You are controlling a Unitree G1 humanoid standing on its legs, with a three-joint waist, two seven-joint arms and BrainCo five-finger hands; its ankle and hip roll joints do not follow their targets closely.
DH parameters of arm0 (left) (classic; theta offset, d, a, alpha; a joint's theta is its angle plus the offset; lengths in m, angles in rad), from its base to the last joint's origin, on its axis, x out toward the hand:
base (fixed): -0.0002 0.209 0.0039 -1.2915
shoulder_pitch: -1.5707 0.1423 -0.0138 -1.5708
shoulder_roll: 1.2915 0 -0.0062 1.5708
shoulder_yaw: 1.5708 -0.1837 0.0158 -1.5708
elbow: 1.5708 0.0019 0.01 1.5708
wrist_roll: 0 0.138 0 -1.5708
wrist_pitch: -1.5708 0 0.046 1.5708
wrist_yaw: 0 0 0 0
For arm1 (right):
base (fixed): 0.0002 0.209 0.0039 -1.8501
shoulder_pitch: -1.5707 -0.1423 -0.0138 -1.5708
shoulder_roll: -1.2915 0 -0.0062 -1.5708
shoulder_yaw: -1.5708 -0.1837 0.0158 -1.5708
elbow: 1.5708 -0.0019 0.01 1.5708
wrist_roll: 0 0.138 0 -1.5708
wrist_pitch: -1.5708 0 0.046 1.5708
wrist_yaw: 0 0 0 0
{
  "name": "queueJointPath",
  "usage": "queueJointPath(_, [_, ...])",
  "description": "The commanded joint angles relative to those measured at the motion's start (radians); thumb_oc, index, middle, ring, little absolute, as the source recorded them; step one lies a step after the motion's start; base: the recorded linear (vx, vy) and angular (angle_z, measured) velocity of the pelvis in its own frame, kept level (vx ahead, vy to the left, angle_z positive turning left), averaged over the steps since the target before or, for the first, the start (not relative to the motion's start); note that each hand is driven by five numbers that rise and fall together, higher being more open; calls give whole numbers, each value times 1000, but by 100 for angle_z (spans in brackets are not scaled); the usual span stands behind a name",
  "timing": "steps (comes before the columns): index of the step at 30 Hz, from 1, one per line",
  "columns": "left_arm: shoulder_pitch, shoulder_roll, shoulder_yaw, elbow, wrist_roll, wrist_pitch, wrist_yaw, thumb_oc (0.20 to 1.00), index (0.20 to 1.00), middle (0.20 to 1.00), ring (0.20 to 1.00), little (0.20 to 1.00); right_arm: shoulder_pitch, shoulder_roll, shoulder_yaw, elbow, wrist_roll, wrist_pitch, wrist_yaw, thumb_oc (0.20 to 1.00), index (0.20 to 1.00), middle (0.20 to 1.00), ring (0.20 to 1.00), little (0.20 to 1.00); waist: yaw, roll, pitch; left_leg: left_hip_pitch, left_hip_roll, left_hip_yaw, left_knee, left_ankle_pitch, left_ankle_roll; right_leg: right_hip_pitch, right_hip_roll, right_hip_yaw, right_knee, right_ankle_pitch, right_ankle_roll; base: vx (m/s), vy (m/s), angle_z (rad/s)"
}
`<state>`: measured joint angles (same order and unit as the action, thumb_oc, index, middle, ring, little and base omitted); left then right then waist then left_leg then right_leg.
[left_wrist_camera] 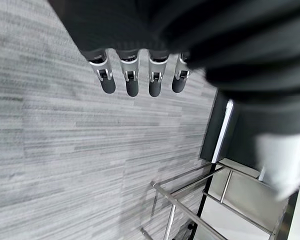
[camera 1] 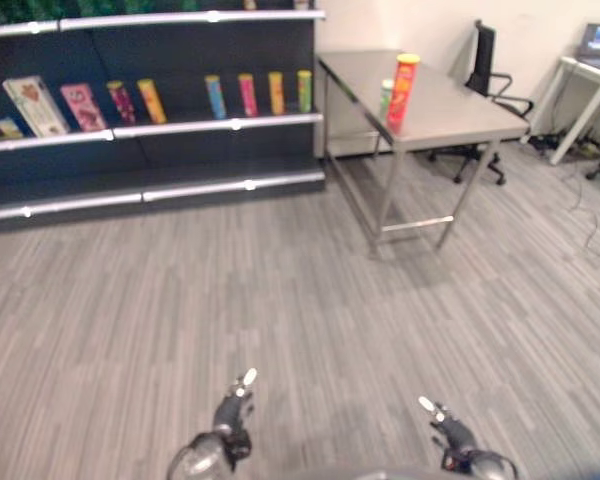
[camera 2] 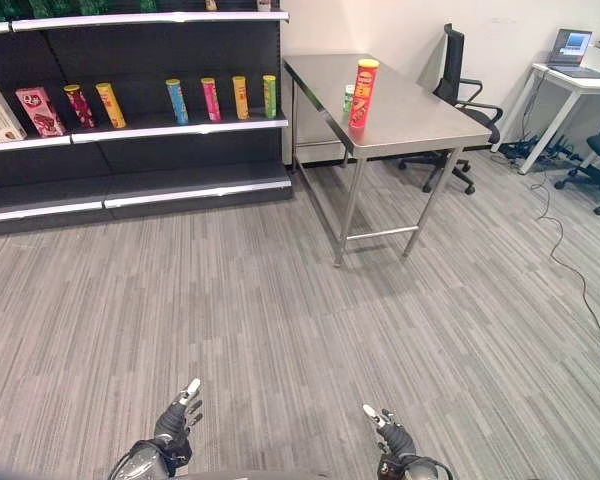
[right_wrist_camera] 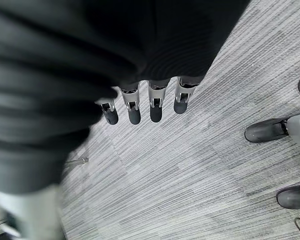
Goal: Put the goods on the table back onto the shelves and tidy them up.
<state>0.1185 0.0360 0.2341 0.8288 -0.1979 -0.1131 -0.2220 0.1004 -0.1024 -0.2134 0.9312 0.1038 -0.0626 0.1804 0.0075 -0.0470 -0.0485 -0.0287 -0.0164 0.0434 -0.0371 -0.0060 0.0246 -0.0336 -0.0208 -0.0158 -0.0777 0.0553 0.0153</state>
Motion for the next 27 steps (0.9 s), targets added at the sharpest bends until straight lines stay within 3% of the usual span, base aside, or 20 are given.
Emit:
queueJointPath(1, [-34, 0, -5, -18, -25, -44, -34, 1000, 1000, 1000, 1000, 1000, -35, 12, -18, -30, 24, -35, 15, 1000, 1000, 1000, 1000, 1000, 7, 22, 5, 48, 57, -6, -50, 38, -62, 17, -2, -8, -10, 31, 2, 0, 0, 0])
queueJointPath(9, [-50, 33, -52, 22, 21, -41, -9, 1000, 1000, 1000, 1000, 1000, -68, 11, 24, 53, 3, -45, 14, 1000, 1000, 1000, 1000, 1000, 18, 18, 3, 47, 56, -10, -50, 40, -63, 22, 1, -12, -10, 28, -1, -7, 1, -2])
queueJointPath(12, [-70, 119, -171, 111, 142, -30, 42, 1000, 1000, 1000, 1000, 1000, -120, 11, 44, 174, -13, -42, 11, 1000, 1000, 1000, 1000, 1000, 20, 13, 8, 45, 55, -10, -50, 38, -60, 19, -1, -10, -10, 29, -4, -10, 4, -1])
queueJointPath(15, [-108, 142, -250, 208, 202, -17, 73, 1000, 1000, 1000, 1000, 1000, -179, 9, 80, 305, -42, -32, 11, 1000, 1000, 1000, 1000, 1000, 24, 10, 9, 44, 53, -9, -50, 35, -57, 17, -1, -9, -10, 29, -7, 0, 0, 0])
queueJointPath(27, [-81, 103, -180, 155, 135, -29, 76, 1000, 1000, 1000, 1000, 1000, -125, -13, 31, 266, -11, -58, 13, 1000, 1000, 1000, 1000, 1000, 22, 14, 9, 41, 53, -9, -50, 31, -54, 13, 1, -10, -10, 23, -9, 0, 0, 0])
